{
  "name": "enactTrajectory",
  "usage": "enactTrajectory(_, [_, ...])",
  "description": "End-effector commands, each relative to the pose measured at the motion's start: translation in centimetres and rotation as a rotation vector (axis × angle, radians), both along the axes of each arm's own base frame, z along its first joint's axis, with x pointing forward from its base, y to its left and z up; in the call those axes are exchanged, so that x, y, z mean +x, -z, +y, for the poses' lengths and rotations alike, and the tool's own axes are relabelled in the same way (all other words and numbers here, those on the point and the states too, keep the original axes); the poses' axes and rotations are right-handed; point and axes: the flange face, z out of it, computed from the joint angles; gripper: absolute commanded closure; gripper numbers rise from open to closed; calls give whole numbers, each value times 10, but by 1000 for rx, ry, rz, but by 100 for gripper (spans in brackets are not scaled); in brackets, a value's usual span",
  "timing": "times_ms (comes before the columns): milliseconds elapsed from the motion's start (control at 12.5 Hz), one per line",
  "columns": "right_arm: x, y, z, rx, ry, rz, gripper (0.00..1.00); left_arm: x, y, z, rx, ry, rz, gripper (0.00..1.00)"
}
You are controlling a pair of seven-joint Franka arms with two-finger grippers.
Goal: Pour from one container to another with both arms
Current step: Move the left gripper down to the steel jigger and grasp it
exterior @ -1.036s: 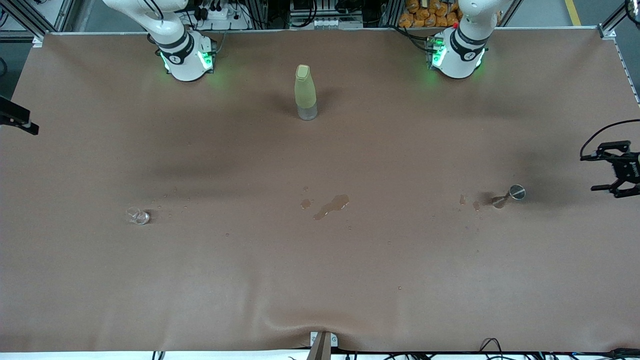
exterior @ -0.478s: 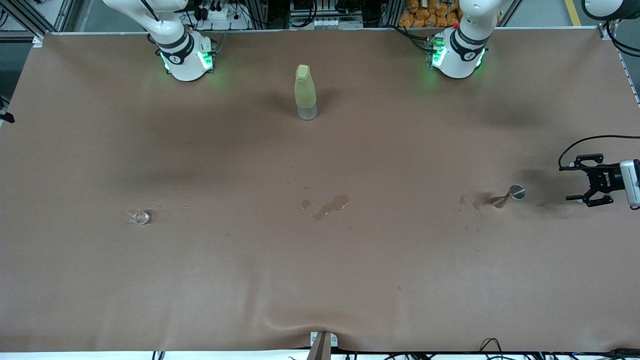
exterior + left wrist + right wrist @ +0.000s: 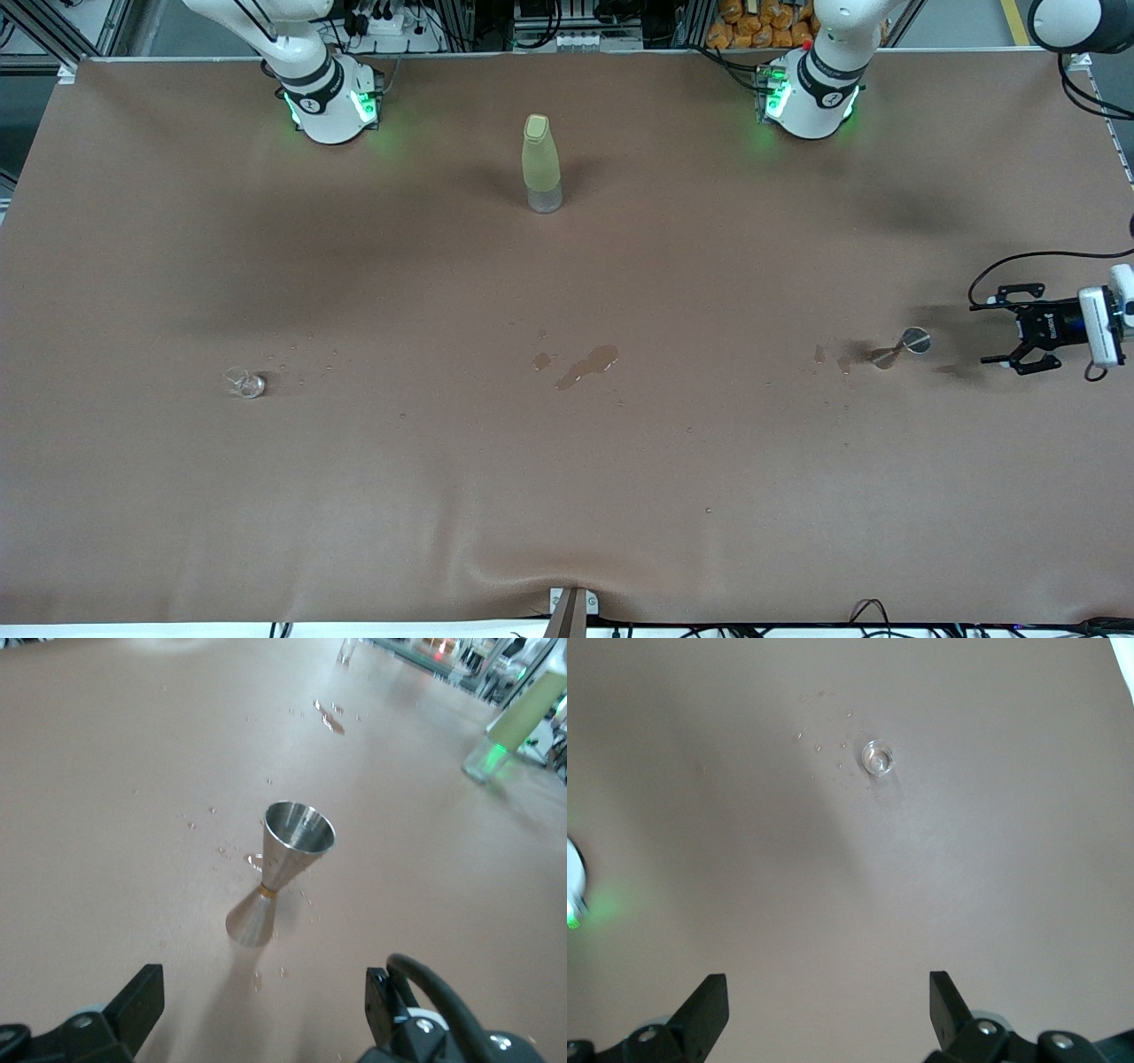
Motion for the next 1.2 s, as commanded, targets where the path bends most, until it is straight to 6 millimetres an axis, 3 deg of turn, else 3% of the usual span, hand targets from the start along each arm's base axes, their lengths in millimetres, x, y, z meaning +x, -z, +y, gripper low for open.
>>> enactTrajectory(0, [2,7,-14,-26,-203,-14,0,-1,23,-4,-87,-5,-50,0])
enactTrajectory(239, [0,13,-24,-7,-203,-17,0,-9,51,-14,-205,-8,-79,0])
enactTrajectory(399, [-1,25,-29,57,-220,-34,0,-5,54,-21,-232,-14,-96,0])
enactTrajectory(558, [3,54,-49,162,-234,-53,0,-3,69,-33,-279,-16,-133,0])
enactTrajectory(957, [20,134,-73,388,-338,-121,0,7,73,-55,-355,-16,-156,0])
enactTrajectory(1116, [24,172,-79,480,-371,-157,0,3,89,-61,-388,-10,-186,0])
